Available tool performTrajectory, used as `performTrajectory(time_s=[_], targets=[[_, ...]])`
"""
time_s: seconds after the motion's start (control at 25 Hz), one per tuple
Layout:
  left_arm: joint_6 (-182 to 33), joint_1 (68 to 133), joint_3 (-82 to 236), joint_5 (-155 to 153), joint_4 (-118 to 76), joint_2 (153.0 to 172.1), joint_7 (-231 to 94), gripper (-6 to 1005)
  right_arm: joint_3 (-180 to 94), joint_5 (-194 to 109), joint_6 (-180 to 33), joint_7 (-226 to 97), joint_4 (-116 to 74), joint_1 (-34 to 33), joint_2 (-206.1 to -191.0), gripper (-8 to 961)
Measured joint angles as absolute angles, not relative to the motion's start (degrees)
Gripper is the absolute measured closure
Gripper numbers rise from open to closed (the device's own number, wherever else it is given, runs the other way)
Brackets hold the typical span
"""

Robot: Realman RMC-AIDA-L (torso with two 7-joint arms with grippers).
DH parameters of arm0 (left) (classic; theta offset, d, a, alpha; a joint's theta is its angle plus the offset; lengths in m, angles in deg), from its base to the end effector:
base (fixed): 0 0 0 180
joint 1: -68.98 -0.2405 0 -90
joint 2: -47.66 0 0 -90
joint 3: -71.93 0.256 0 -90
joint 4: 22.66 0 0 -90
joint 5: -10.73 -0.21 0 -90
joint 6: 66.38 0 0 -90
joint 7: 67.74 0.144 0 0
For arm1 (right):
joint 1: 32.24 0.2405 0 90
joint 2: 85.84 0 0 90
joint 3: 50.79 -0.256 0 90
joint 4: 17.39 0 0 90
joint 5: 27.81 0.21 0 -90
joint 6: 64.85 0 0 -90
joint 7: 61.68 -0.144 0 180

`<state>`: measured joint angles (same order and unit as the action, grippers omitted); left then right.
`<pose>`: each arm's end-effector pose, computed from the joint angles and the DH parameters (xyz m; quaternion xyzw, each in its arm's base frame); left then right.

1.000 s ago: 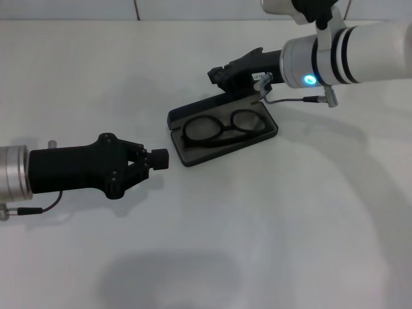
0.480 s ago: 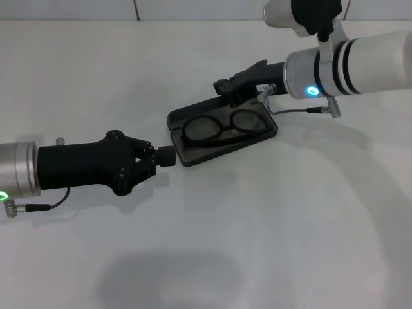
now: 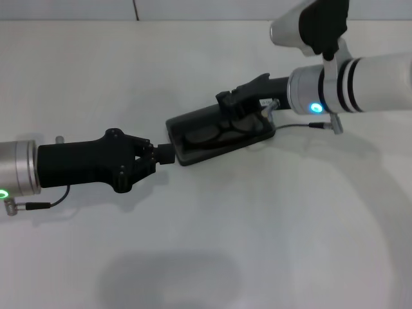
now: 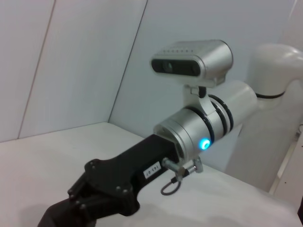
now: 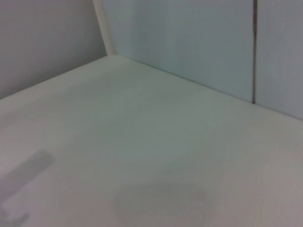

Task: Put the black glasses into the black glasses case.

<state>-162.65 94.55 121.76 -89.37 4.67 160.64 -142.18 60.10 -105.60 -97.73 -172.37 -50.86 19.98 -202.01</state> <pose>-0.2815 0.2921 0.0093 -0.9221 -0.2268 -0.3048 0.0731 0.1259 0.4173 -0.1170 -0.9464 0.2381 0.1017 0.1930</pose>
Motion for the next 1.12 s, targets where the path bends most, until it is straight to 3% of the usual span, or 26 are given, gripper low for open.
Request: performTrajectory(time_s=[0.84,1.12], targets=[[-162.0,94.6,121.6,-88.8,4.9,160.69,-141.9,1000,66.5,-85.6,-92.8,-148.0,-55.0,10.8,-202.03,935],[-162.2,94.4,118.7,-88.5,4.8,160.69,-141.8,1000,55.2,-78.0,-104.2,-136.9,-55.7,7.3,-202.02,935]])
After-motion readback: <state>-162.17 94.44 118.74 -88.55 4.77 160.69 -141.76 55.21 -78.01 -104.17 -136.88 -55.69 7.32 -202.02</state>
